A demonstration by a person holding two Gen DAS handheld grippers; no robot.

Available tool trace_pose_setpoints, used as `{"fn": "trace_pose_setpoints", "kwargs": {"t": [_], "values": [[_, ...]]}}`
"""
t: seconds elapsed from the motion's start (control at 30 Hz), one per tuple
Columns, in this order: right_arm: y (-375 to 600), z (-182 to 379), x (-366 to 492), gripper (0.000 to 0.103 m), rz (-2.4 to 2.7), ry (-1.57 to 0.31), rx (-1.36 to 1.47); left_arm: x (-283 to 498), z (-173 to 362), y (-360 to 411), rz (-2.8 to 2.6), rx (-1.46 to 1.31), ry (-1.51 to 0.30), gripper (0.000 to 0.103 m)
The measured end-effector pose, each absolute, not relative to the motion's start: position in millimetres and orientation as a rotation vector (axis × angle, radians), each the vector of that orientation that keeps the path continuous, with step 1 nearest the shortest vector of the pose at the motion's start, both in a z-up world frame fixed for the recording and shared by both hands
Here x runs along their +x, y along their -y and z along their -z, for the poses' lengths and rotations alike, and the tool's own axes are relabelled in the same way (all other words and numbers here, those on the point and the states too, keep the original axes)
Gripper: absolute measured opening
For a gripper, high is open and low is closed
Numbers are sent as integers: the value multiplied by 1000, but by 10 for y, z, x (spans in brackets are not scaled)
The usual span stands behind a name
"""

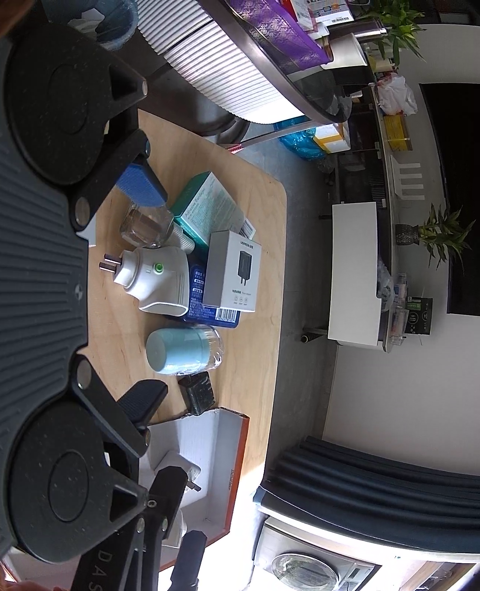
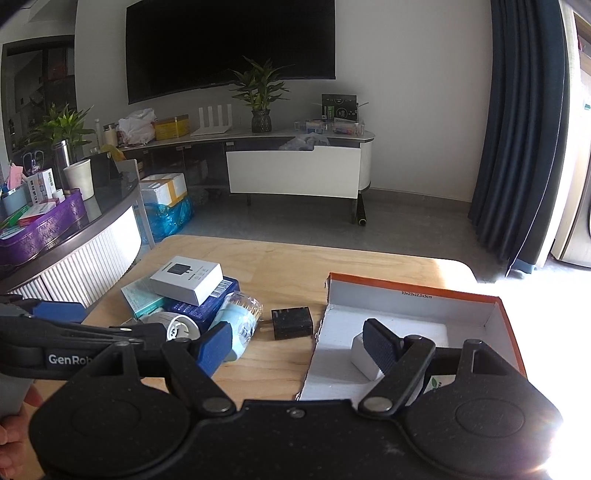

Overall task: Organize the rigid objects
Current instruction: 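Move both open grippers back from the box to the objects on the table, then grasp the larger white rectangular charger with the left gripper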

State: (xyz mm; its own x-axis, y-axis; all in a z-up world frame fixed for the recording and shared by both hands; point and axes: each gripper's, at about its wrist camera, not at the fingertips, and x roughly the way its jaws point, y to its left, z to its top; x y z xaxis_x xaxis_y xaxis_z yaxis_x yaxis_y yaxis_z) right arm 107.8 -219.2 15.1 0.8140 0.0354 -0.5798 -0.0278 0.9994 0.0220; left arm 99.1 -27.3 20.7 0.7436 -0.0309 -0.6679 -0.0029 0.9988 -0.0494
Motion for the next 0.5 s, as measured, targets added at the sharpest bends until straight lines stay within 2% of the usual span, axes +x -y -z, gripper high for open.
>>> {"fn": "trace_pose_setpoints", "kwargs": {"t": [0.5], "values": [[1907, 45, 1049, 92, -126, -669, 24, 596, -20, -82, -80, -128, -714, 103]]}}
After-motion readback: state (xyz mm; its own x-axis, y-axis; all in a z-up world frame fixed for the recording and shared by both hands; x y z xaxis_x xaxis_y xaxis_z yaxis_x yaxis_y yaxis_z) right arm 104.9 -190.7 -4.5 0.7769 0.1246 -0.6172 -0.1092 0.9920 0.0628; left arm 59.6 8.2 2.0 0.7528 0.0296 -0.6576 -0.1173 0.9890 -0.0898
